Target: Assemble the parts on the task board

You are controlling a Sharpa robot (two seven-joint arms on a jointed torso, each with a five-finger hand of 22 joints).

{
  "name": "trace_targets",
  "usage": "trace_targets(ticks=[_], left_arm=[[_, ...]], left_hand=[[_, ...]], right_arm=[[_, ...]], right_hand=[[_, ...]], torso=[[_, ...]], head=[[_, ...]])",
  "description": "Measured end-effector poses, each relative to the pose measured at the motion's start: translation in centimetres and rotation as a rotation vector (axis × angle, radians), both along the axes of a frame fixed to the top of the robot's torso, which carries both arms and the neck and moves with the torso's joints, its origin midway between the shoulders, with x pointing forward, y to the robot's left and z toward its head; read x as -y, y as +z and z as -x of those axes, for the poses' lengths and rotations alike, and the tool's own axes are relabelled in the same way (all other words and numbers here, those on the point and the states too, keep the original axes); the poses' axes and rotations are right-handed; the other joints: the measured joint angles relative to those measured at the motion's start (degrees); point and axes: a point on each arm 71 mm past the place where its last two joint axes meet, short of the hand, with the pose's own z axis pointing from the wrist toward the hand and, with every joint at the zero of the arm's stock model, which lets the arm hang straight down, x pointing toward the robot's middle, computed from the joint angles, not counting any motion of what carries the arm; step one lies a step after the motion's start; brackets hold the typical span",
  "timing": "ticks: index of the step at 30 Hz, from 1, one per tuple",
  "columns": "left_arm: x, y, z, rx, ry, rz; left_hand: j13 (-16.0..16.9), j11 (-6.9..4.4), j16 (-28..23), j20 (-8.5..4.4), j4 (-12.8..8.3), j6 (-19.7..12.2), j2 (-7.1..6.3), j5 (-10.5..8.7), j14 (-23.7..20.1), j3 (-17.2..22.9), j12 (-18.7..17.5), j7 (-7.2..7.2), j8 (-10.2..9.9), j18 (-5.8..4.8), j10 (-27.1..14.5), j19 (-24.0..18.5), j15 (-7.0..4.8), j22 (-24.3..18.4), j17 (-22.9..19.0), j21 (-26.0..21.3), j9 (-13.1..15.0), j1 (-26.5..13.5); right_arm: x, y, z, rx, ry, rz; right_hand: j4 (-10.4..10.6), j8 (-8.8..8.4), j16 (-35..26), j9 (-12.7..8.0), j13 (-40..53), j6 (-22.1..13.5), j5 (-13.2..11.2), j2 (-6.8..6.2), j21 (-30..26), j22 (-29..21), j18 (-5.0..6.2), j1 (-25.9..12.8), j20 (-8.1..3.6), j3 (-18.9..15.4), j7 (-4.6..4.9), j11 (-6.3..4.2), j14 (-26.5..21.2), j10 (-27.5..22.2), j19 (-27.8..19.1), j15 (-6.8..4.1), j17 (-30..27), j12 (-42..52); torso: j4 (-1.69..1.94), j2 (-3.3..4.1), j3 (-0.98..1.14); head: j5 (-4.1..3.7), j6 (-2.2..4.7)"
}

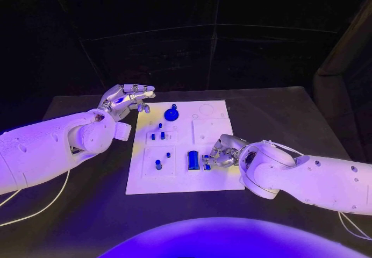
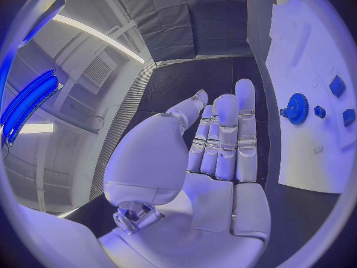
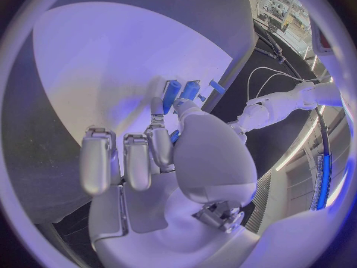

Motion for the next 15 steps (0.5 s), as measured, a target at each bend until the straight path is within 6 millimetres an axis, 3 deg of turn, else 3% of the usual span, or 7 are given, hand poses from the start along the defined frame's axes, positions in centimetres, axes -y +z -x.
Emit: trace_targets(ticks=[3,5,7,10,15], left_arm=[[0.0,0.0,0.0,0.0,0.0,0.0],[-0.01,0.0,0.0,-0.001,0.0,0.0],[-0.01,0.0,0.01,-0.001,0.0,0.0],[-0.02,0.0,0.01,-0.001,-0.001,0.0],[-0.03,-0.01,0.01,-0.002,-0.001,0.0]], left_hand=[[0.0,0.0,0.0,0.0,0.0,0.0,0.0,0.0,0.0,0.0,0.0,0.0,0.0,0.0,0.0,0.0,0.0,0.0,0.0,0.0,0.0,0.0],[0.0,0.0,0.0,0.0,0.0,0.0,0.0,0.0,0.0,0.0,0.0,0.0,0.0,0.0,0.0,0.0,0.0,0.0,0.0,0.0,0.0,0.0],[0.0,0.0,0.0,0.0,0.0,0.0,0.0,0.0,0.0,0.0,0.0,0.0,0.0,0.0,0.0,0.0,0.0,0.0,0.0,0.0,0.0,0.0],[0.0,0.0,0.0,0.0,0.0,0.0,0.0,0.0,0.0,0.0,0.0,0.0,0.0,0.0,0.0,0.0,0.0,0.0,0.0,0.0,0.0,0.0],[0.0,0.0,0.0,0.0,0.0,0.0,0.0,0.0,0.0,0.0,0.0,0.0,0.0,0.0,0.0,0.0,0.0,0.01,0.0,0.0,0.0,0.0]], right_arm=[[-0.03,-0.01,-0.03,0.002,0.0,0.0],[-0.02,-0.02,-0.07,0.004,0.0,0.002],[0.01,-0.03,-0.1,0.005,0.0,0.003],[0.06,-0.04,-0.15,0.009,0.001,0.007],[0.16,-0.03,-0.19,0.014,0.002,0.013]], right_hand=[[0.5,0.0,0.0,0.21,0.0,0.16,-1.95,-0.11,0.0,0.0,0.0,-1.0,0.0,-0.54,-0.16,0.0,0.0,0.0,0.0,0.0,0.0,0.0],[0.67,0.0,0.0,0.44,0.01,0.16,-5.02,0.19,0.0,0.0,0.0,-2.41,0.0,-1.68,-0.16,0.0,0.0,0.0,0.0,0.0,0.0,0.0],[0.7,0.0,0.0,0.78,0.0,0.36,-11.15,0.49,0.0,0.0,0.0,-4.75,0.0,-3.8,0.03,0.0,0.0,0.0,0.0,0.0,0.0,-0.4],[0.73,0.0,0.0,1.27,0.0,0.36,-17.37,1.04,0.0,0.0,0.0,-6.17,0.0,-6.19,0.03,0.0,0.0,0.0,0.0,0.0,0.0,-0.56],[0.68,-0.23,0.0,1.59,0.0,0.36,-19.52,1.27,0.0,0.03,0.0,-6.39,0.0,-7.68,0.04,0.0,0.0,0.0,0.0,0.0,-0.01,-0.67]], torso=[[0.0,0.0,-0.01],[0.0,-0.01,-0.02],[0.0,-0.02,-0.02],[0.0,-0.04,-0.03],[-0.01,-0.04,-0.02]], head=[[-0.02,0.01],[-0.02,0.01],[-0.02,-0.02],[0.02,-0.05],[0.03,-0.04]])
